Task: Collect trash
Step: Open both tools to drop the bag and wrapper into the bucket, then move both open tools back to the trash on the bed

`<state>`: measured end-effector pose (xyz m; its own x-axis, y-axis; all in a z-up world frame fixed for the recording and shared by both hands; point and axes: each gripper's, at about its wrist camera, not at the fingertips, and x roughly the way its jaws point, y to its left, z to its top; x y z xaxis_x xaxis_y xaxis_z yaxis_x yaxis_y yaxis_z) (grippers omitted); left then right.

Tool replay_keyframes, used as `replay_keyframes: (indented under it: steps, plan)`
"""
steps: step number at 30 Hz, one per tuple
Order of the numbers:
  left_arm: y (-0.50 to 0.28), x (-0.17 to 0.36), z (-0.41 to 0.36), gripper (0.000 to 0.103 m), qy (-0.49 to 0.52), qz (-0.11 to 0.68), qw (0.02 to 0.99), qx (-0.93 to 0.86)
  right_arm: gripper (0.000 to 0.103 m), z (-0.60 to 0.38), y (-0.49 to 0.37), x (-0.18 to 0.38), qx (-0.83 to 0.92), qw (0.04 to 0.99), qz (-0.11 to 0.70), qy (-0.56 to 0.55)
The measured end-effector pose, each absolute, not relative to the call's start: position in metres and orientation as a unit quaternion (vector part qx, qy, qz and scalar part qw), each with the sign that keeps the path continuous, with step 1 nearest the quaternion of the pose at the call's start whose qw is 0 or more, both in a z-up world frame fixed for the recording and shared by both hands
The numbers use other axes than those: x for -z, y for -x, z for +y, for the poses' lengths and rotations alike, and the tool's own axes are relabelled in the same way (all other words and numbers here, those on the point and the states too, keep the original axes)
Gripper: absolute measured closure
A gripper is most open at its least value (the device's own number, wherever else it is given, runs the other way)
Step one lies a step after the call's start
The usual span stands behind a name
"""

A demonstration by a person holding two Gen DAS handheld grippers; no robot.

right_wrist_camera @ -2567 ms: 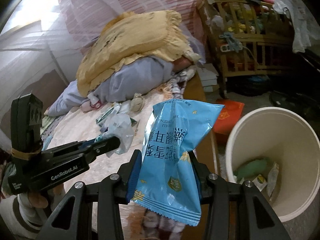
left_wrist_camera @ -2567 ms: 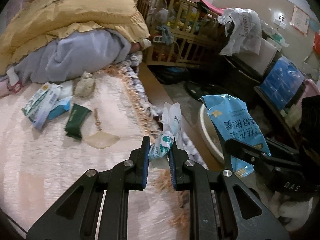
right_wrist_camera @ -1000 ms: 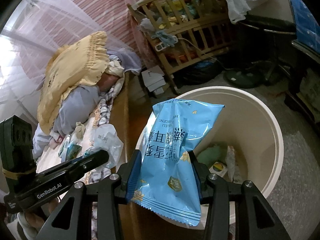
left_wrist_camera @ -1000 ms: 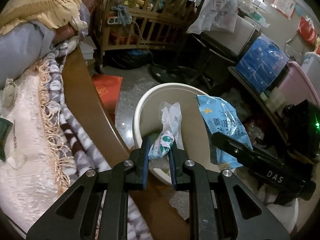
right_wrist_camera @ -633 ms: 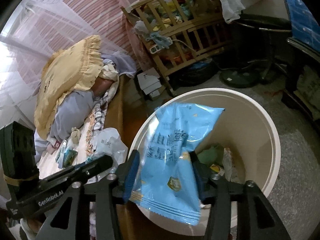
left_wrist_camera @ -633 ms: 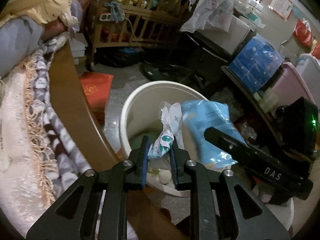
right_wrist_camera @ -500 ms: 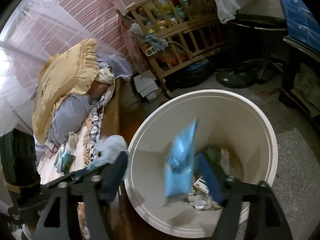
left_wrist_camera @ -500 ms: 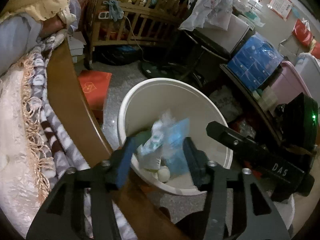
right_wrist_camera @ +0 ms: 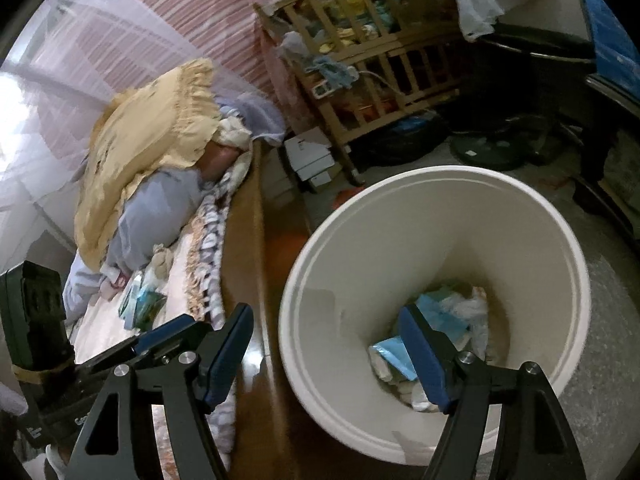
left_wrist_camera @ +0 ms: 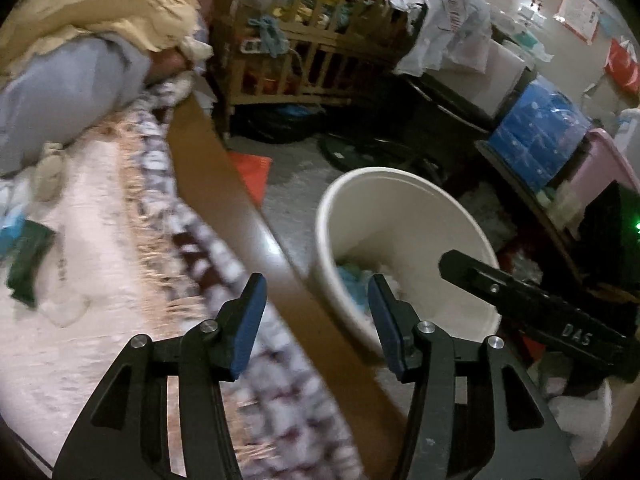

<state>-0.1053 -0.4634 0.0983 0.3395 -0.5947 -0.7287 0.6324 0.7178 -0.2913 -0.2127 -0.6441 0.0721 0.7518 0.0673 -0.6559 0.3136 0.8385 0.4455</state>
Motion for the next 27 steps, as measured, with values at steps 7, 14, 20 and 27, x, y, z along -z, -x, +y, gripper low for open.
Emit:
replay_keyframes:
  steps: [7,14,20,27]
  plan:
    - [0.093,-0.088,-0.404,0.052,-0.012,0.444,0.835,0.326,0.03,-0.602,0.192,-0.073,0.027,0.896,0.364,-0.252]
    - [0.074,-0.077,-0.325,0.052,-0.014,0.447,0.856,0.261,0.03,-0.528,0.156,-0.063,-0.049,0.89,0.399,-0.214]
    - [0.042,-0.069,-0.24,0.052,0.014,0.452,0.872,0.19,0.03,-0.466,0.116,-0.063,-0.111,0.885,0.411,-0.186]
    - [-0.009,-0.061,-0.179,0.043,0.056,0.453,0.876,0.156,0.03,-0.406,0.047,-0.055,-0.152,0.876,0.424,-0.172]
